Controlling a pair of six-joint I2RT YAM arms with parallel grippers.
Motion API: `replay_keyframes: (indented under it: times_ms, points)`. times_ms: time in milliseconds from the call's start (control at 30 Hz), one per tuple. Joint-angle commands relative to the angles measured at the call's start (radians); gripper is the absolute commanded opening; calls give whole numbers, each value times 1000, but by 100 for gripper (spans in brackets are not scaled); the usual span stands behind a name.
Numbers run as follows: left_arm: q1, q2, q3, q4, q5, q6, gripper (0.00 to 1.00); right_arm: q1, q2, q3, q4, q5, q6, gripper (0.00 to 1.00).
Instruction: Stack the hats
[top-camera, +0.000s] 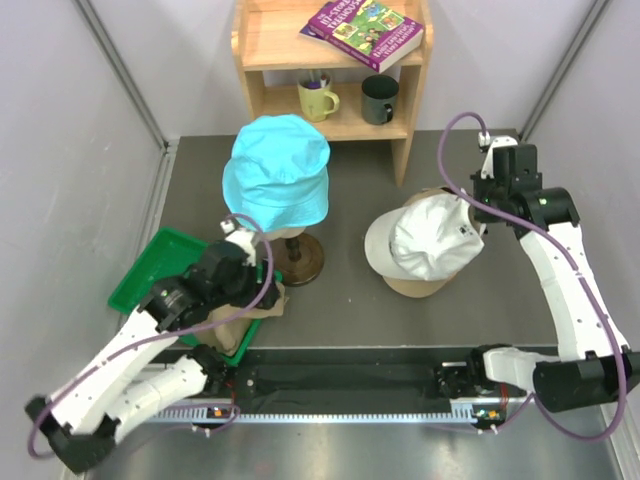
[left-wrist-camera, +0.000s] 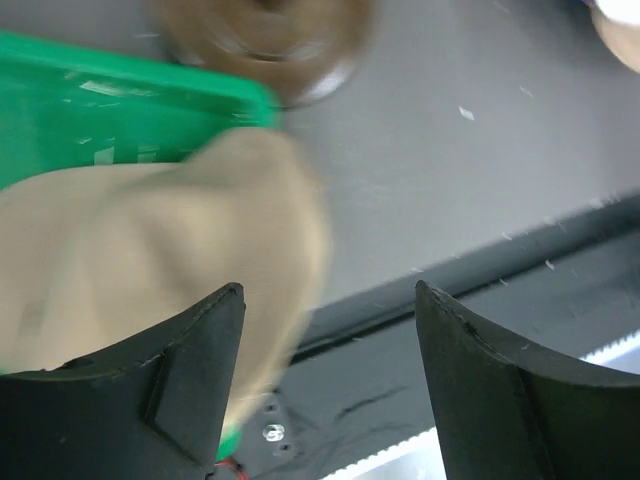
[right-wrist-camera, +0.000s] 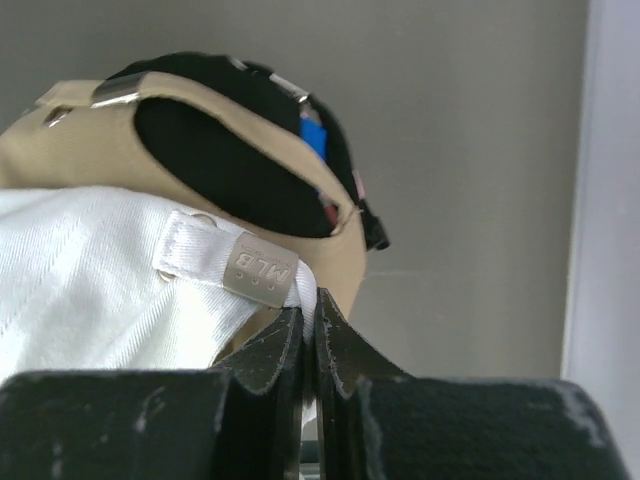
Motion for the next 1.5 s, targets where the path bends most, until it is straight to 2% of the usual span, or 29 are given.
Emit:
replay_keyframes:
  times_ms: [0, 100, 300, 367, 567, 933, 1133, 1233, 1467]
  points:
    - [-289, 80, 56, 92, -239, -221, 74, -7, 19, 80, 48, 142, -42, 4]
    - [-423, 104, 39, 117, -327, -329, 75, -8, 52, 106, 59, 139, -46, 4]
    - [-479, 142, 27, 210, -315, -334, 76, -7, 78, 121, 89, 100, -44, 4]
    - [-497, 164, 7, 293, -286, -338, 77, -8, 81, 113, 108, 87, -46, 5]
    - [-531, 329, 5, 439, -225, -303, 80, -7, 92, 115, 121, 57, -36, 5]
    - [-530, 570, -5, 567, -96, -252, 84, -7, 61, 71, 141, 35, -30, 5]
    - [-510, 718, -42, 651, -68, -220, 86, -8, 49, 57, 149, 15, -13, 5]
    - [-505, 773, -21, 669, -102, -180, 86, -10, 38, 57, 154, -3, -12, 6]
    - [-347, 843, -27, 727, -89, -122, 88, -7, 12, 58, 135, -6, -12, 6]
